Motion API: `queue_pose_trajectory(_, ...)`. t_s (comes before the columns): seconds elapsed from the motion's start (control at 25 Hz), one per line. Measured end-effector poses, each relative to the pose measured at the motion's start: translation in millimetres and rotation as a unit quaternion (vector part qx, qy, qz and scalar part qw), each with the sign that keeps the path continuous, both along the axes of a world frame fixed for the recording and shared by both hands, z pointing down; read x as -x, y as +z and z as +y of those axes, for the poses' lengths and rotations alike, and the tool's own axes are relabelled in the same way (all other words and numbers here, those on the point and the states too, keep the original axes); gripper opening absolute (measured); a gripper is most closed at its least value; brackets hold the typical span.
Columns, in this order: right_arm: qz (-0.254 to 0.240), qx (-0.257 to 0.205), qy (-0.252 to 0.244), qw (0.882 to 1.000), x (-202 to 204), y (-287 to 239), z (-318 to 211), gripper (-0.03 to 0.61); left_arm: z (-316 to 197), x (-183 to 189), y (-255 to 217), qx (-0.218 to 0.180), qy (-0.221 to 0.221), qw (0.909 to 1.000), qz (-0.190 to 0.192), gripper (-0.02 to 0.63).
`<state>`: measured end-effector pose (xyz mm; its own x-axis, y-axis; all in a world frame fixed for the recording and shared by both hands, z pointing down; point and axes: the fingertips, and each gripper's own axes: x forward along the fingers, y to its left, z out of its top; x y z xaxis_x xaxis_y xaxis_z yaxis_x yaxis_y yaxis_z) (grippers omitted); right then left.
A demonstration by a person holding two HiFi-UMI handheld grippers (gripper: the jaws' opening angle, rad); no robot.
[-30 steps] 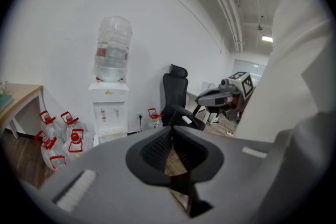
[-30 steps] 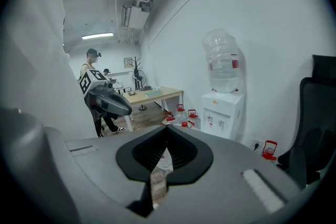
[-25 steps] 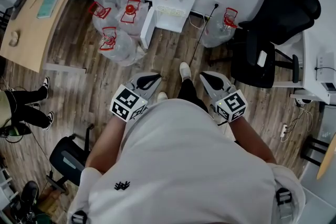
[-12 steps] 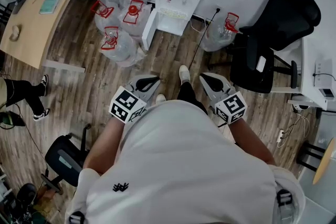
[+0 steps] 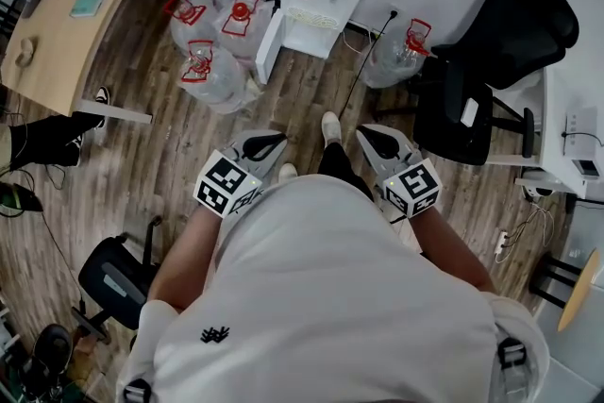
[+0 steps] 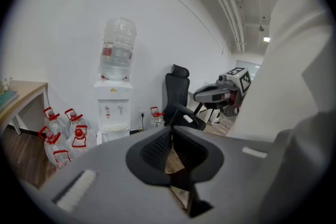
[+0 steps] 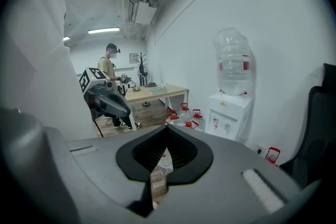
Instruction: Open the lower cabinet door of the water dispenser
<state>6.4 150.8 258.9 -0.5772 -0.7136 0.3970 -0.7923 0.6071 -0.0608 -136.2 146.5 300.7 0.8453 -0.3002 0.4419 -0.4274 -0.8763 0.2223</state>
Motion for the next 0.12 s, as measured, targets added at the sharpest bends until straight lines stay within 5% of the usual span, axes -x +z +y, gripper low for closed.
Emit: queue_pose_trajectory(0.12,0.001,0.0,-0.004,1.0,4.2,2.8,-0.3,0.002,0.6,2.8,3.4,0.001,-0.003,1.0,-0.001,0.066)
